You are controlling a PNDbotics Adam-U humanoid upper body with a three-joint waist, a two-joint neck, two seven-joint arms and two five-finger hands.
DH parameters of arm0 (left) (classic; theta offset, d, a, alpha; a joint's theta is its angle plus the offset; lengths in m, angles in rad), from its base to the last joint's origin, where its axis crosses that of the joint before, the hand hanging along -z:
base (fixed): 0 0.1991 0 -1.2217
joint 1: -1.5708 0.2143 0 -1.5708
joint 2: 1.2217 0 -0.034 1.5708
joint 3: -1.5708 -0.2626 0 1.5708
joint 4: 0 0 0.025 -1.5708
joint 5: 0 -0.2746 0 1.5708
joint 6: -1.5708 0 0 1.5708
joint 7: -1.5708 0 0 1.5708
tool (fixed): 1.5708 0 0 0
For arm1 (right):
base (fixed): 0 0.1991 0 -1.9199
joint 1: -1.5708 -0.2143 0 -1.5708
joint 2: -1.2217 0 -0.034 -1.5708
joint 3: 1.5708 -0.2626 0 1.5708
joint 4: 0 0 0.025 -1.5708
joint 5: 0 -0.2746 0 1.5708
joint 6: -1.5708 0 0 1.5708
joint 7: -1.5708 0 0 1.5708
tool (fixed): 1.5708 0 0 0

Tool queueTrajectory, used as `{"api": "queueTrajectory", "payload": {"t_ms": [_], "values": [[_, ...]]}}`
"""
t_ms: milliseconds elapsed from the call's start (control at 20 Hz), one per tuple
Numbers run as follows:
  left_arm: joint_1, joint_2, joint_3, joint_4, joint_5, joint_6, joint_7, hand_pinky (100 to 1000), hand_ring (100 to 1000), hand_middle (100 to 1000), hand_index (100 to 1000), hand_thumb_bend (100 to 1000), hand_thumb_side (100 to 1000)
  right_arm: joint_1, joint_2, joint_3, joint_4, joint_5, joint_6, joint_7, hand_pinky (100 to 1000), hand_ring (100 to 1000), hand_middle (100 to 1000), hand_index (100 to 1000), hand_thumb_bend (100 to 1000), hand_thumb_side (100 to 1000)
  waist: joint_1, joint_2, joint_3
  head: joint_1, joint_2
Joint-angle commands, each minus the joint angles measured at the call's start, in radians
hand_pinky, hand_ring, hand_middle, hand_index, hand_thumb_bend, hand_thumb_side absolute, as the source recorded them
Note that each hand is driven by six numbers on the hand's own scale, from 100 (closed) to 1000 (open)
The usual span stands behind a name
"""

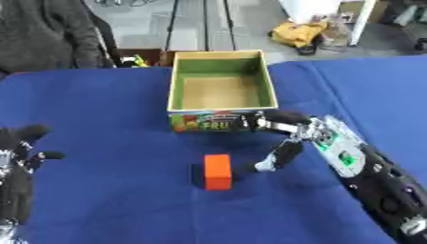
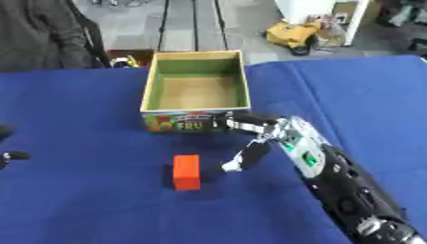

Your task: Pick up objects on the table and place them in the box.

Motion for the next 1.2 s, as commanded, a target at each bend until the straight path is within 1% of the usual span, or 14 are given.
{"api": "queueTrajectory", "payload": {"t_ms": [50, 300, 450, 500, 600, 750, 950, 1000, 1050, 1200], "values": [[-0.014, 0.013, -0.002, -0.011, 0.002, -0.001, -0.003, 557, 897, 683, 735, 710, 805, -0.027, 0.002, -0.013, 0.026, 0.020, -0.013, -0.001, 735, 968, 872, 881, 432, 452, 0.001, -0.013, 0.002, -0.006, -0.010], [-0.014, 0.012, -0.002, -0.011, 0.000, -0.001, -0.004, 557, 897, 683, 735, 711, 805, -0.033, 0.003, -0.013, 0.026, 0.020, -0.023, -0.003, 735, 967, 871, 880, 422, 460, -0.003, -0.017, 0.000, -0.008, -0.012], [-0.012, 0.013, -0.001, -0.011, -0.001, -0.002, -0.003, 557, 897, 682, 735, 711, 805, -0.032, -0.007, -0.017, -0.003, 0.003, -0.018, 0.001, 735, 963, 869, 871, 404, 464, -0.006, -0.020, -0.001, -0.010, -0.010], [-0.011, 0.014, 0.000, -0.011, -0.002, -0.002, -0.002, 557, 897, 682, 735, 711, 805, -0.032, -0.014, -0.020, -0.023, -0.008, -0.012, 0.004, 733, 962, 866, 868, 381, 465, -0.008, -0.022, -0.002, -0.009, -0.009], [-0.009, 0.014, 0.000, -0.010, -0.003, -0.002, -0.001, 557, 897, 682, 735, 711, 805, -0.031, -0.029, -0.028, -0.071, -0.036, 0.012, 0.013, 731, 960, 863, 869, 366, 469, -0.011, -0.026, -0.007, -0.007, -0.007], [-0.007, 0.015, 0.000, -0.010, -0.005, -0.003, -0.001, 557, 897, 682, 735, 711, 805, -0.033, -0.050, -0.043, -0.148, -0.087, 0.057, 0.024, 730, 961, 863, 871, 369, 474, -0.016, -0.030, -0.013, -0.004, -0.005], [-0.007, 0.015, -0.001, -0.009, -0.006, -0.003, -0.001, 557, 897, 682, 735, 711, 805, -0.031, -0.061, -0.047, -0.197, -0.125, 0.096, 0.043, 730, 961, 863, 871, 369, 474, -0.017, -0.031, -0.014, -0.004, -0.005], [-0.007, 0.015, -0.001, -0.009, -0.006, -0.003, -0.002, 557, 897, 682, 734, 711, 804, -0.033, -0.060, -0.044, -0.205, -0.129, 0.099, 0.047, 732, 966, 868, 875, 456, 487, -0.018, -0.032, -0.014, -0.005, -0.005], [-0.007, 0.015, -0.001, -0.009, -0.006, -0.003, -0.002, 557, 897, 682, 734, 711, 805, -0.033, -0.056, -0.031, -0.222, -0.128, 0.093, 0.058, 732, 966, 868, 876, 419, 509, -0.018, -0.033, -0.014, -0.004, -0.005], [-0.008, 0.014, -0.001, -0.010, -0.007, -0.004, -0.001, 558, 897, 682, 734, 711, 805, -0.022, -0.044, 0.004, -0.264, -0.102, 0.091, 0.096, 732, 969, 865, 878, 444, 531, -0.018, -0.032, -0.013, -0.003, -0.007]]}}
